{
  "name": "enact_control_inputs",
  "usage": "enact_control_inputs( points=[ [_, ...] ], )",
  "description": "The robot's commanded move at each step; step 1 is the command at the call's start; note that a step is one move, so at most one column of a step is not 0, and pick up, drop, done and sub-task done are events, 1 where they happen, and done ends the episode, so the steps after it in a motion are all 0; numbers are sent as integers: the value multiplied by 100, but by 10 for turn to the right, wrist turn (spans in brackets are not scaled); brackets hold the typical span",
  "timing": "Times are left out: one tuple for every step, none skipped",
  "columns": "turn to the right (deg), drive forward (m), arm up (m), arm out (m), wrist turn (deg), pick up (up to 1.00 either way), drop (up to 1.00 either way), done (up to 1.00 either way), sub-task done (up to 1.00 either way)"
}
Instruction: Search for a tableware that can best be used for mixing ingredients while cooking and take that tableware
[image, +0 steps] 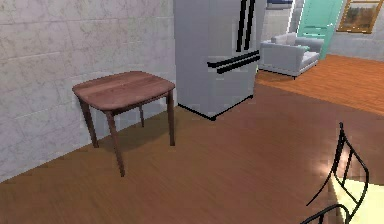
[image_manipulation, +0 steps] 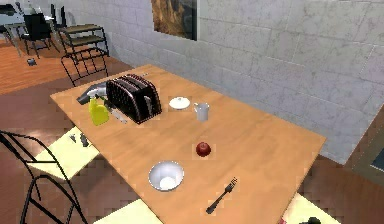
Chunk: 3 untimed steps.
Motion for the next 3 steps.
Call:
enact_control_inputs(
  points=[
    [0, 0, 50, 0, 0, 0, 0, 0, 0],
    [0, 0, 30, 0, 0, 0, 0, 0, 0],
    [0, 0, 0, 22, 0, 0, 0, 0, 0]
  ],
)
